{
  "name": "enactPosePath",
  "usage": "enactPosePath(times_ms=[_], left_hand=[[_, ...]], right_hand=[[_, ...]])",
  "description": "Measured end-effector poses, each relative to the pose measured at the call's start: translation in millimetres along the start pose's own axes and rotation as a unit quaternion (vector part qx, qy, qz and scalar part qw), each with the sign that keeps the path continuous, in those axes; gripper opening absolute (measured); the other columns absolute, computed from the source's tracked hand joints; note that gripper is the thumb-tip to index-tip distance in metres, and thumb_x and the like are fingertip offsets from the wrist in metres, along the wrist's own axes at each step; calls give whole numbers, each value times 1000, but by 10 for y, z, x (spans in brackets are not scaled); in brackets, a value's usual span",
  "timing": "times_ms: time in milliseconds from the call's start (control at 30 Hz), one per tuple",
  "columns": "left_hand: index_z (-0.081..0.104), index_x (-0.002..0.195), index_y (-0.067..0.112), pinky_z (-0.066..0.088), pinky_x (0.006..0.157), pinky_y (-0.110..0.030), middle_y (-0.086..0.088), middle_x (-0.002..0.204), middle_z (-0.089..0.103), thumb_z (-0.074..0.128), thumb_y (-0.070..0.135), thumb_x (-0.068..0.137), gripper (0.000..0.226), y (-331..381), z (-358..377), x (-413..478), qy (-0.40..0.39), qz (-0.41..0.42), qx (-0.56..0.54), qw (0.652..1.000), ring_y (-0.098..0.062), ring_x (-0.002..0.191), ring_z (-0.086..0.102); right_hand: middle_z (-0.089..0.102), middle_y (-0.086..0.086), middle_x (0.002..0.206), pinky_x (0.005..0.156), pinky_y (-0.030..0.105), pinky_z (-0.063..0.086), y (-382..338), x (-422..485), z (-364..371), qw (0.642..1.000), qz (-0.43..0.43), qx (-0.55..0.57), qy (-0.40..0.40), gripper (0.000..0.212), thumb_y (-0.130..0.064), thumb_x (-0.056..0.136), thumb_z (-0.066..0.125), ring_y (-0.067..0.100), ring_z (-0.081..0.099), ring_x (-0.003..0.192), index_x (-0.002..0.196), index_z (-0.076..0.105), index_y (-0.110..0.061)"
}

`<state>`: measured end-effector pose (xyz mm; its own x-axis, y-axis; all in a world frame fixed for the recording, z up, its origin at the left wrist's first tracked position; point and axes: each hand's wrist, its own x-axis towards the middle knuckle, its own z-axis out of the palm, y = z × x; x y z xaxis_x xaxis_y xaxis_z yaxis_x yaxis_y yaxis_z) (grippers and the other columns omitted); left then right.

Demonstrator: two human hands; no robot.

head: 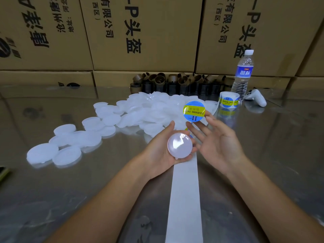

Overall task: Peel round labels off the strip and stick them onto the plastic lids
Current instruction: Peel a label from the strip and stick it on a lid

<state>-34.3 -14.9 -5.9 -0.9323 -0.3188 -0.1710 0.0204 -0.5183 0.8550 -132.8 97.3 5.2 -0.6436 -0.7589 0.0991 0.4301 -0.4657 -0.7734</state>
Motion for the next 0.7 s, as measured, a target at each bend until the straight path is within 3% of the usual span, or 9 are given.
enactPosePath(times_ms=[167, 267, 400, 500, 700], left_hand=[[57, 116, 0, 45, 98, -46, -20, 96, 64, 31, 53, 98, 61, 4, 20, -5, 14, -8, -8, 1000, -34, 85, 63], [50, 129, 0, 46, 97, -46, -21, 100, 62, 24, 57, 98, 70, -4, 12, -2, 5, -6, 13, 1000, -34, 88, 61], [59, 119, 7, 54, 80, -41, -18, 100, 65, 18, 60, 97, 71, -18, -31, 47, 3, 6, 48, 999, -31, 85, 66], [72, 96, 16, 55, 79, -40, -11, 93, 70, 17, 62, 96, 72, -36, -60, 80, -8, 9, 42, 999, -28, 81, 67], [65, 105, 14, 56, 78, -38, -9, 95, 73, 12, 64, 94, 74, -53, -106, 138, -18, -1, 63, 998, -24, 87, 71]], right_hand=[[73, -1, 98, 88, 32, 47, -98, -39, 7, 992, -76, -99, -19, 27, -23, 70, 61, 17, 69, 98, 96, 60, -29], [73, 2, 92, 84, 31, 50, -88, -76, 21, 980, -97, -166, -48, 26, -22, 69, 65, 20, 70, 90, 94, 60, -30], [71, 3, 79, 66, 24, 52, -42, -107, 56, 965, -106, -226, -78, 23, -19, 72, 64, 17, 65, 73, 93, 63, -28], [65, 10, 83, 68, 31, 46, -7, -114, 65, 945, -113, -295, -85, 26, -7, 84, 61, 22, 57, 76, 90, 69, -32], [66, 2, 85, 61, 18, 49, 18, -155, 104, 904, -123, -399, -94, 29, -3, 93, 54, 6, 58, 77, 91, 70, -27]])
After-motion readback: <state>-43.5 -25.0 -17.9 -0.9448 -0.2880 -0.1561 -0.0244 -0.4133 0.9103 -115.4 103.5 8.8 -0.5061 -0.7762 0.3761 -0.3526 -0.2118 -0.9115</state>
